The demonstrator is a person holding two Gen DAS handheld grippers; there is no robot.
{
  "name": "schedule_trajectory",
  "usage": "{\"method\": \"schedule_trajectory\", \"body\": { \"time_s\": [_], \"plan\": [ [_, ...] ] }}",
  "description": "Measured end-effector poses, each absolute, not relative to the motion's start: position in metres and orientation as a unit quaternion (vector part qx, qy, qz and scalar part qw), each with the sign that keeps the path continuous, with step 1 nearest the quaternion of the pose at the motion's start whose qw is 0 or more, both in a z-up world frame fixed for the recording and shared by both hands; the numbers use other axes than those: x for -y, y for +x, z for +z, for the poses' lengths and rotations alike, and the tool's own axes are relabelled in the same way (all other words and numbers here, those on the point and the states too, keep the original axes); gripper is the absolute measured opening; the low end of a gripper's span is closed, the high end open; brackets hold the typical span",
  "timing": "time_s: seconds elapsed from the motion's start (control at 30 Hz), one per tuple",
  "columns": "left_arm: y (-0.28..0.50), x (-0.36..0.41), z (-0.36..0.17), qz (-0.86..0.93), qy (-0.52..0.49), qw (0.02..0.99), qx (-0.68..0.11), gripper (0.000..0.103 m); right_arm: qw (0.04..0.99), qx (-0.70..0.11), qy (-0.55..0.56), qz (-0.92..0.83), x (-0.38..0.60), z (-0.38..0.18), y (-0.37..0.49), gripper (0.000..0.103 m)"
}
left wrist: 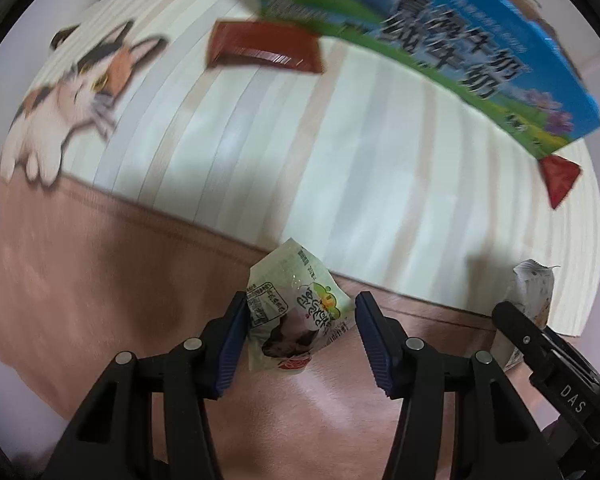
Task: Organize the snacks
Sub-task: 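Carry both packets into the box and open both tools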
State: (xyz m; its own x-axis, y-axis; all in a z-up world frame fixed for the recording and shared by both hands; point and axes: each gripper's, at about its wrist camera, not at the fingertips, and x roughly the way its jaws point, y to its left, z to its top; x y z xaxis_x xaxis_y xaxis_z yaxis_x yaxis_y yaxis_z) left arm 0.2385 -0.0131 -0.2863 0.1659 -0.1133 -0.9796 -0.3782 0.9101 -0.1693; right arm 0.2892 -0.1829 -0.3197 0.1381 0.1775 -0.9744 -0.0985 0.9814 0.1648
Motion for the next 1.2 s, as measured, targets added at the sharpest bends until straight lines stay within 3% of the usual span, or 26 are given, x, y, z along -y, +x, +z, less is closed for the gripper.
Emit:
{"method": "schedule_trajectory", "body": {
  "time_s": [0.3, 0.67, 0.83, 1.2],
  "plan": [
    [0.268, 0.014, -0.206, 0.013, -0.169, 0.784, -0.597, 0.051, 0.772, -0.613, 0.136, 0.093, 0.185, -0.26, 0.306, 0.072],
    [0.395, -0.002, -0.111, -0.034, -0.129, 0.827, -0.547, 0.051, 0.818, -0.543, 0.15, 0.116, 0.152, -0.158, 0.412, 0.072],
    [0.454, -0.004, -0.119, -0.031, -0.102, 0.827, -0.552, 0.051, 0.82, -0.546, 0.141, 0.097, 0.144, -0.156, 0.475, 0.072],
    [0.566, -0.003, -0.191, -0.039, -0.074, 0.765, -0.639, 0.051, 0.78, -0.606, 0.146, 0.051, 0.148, -0.224, 0.565, 0.072]
  ]
}}
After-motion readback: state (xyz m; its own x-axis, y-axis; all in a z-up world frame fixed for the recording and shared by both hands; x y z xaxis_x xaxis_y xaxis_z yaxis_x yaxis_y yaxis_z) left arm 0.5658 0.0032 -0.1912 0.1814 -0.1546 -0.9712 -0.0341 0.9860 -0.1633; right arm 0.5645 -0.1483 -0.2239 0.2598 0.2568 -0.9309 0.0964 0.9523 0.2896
